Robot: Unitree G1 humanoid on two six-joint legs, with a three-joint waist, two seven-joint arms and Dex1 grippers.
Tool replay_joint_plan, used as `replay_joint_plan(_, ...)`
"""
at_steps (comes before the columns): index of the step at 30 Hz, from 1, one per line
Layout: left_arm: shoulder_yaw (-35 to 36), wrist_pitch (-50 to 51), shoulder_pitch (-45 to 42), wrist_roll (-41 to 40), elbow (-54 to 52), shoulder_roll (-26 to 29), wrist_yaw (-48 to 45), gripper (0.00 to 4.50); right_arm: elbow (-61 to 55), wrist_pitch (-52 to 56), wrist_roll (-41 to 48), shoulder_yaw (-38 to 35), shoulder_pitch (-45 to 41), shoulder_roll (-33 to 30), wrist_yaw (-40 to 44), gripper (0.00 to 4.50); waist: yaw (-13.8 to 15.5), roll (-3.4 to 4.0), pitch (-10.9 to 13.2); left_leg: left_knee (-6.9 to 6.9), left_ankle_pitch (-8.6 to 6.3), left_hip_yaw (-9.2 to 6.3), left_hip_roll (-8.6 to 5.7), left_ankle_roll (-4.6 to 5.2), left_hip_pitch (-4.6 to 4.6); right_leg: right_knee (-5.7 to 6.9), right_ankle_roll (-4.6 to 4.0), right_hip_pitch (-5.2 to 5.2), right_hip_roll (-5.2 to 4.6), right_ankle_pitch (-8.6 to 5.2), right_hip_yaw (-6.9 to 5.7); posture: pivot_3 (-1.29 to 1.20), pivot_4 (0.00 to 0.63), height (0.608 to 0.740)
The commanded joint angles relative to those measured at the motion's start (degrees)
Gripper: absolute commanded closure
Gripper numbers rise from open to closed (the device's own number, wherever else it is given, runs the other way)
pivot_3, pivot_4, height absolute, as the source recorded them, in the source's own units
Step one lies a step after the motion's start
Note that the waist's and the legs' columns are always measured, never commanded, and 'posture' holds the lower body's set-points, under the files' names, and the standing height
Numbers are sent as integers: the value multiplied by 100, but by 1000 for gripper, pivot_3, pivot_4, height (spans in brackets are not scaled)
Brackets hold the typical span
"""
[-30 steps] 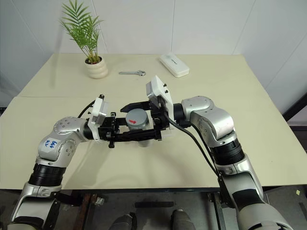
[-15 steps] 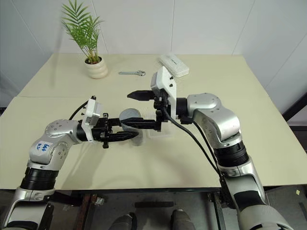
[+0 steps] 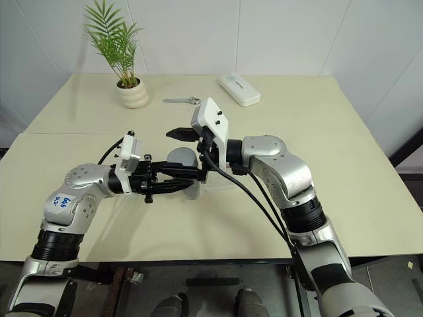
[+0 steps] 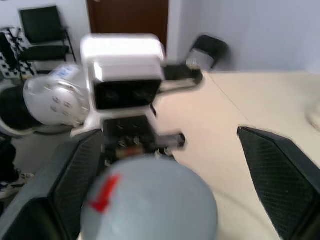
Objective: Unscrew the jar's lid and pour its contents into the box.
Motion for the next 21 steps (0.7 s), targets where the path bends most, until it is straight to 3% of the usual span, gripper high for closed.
replay_joint_plan(1,48,-34,-12,-102,-244,17,-46,2637,183,-276,-139,-223,-65,-115,-35,28,1,0,0,0,0,0,0,0,0,0,0,0,0,0,0,0,150,740)
replay_joint_plan(11,67,-21,-10,-101,-259,18,16,2637,731,-691,-198,-462,-28,-614,198,28,-1,0,0,0,0,1,0,0,0,0,0,0,0,0,0,0,150,740)
replay_joint_plan(21,154,-27,41,-106,-283,21,52,2637,1102,-839,13,-792,229,-1515,888,28,39,0,0,2,0,2,-3,0,-2,-8,1,3,-4,1,0,0,150,740)
